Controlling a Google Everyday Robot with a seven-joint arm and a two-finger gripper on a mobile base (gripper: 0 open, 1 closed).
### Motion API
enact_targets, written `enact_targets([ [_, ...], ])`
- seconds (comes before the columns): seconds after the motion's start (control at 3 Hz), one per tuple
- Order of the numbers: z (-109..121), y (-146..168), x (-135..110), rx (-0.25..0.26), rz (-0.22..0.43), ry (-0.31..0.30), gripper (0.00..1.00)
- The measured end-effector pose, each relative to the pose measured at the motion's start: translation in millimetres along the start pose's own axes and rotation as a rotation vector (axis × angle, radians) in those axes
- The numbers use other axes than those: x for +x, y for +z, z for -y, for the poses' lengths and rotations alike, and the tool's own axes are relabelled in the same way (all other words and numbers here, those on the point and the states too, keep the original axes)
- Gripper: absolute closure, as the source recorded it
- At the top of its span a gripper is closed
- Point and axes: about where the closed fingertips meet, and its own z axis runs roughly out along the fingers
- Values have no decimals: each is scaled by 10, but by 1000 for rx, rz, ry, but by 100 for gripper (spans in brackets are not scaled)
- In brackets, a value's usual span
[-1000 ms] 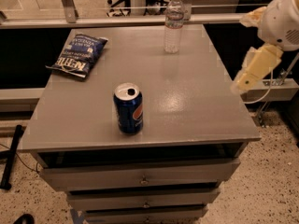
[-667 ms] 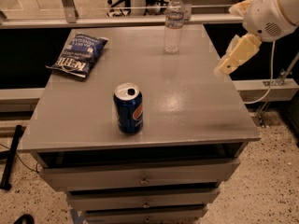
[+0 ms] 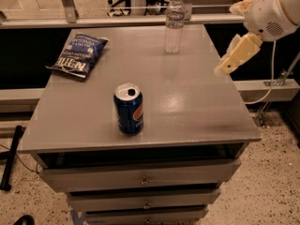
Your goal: Move water bottle near pepsi can
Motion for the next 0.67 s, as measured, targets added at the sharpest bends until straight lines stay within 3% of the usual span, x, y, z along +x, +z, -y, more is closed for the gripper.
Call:
enact_targets([
  [0.33, 79, 193, 38, 21, 59, 59, 0],
  [0.67, 463, 586, -19, 97, 162, 135, 0],
])
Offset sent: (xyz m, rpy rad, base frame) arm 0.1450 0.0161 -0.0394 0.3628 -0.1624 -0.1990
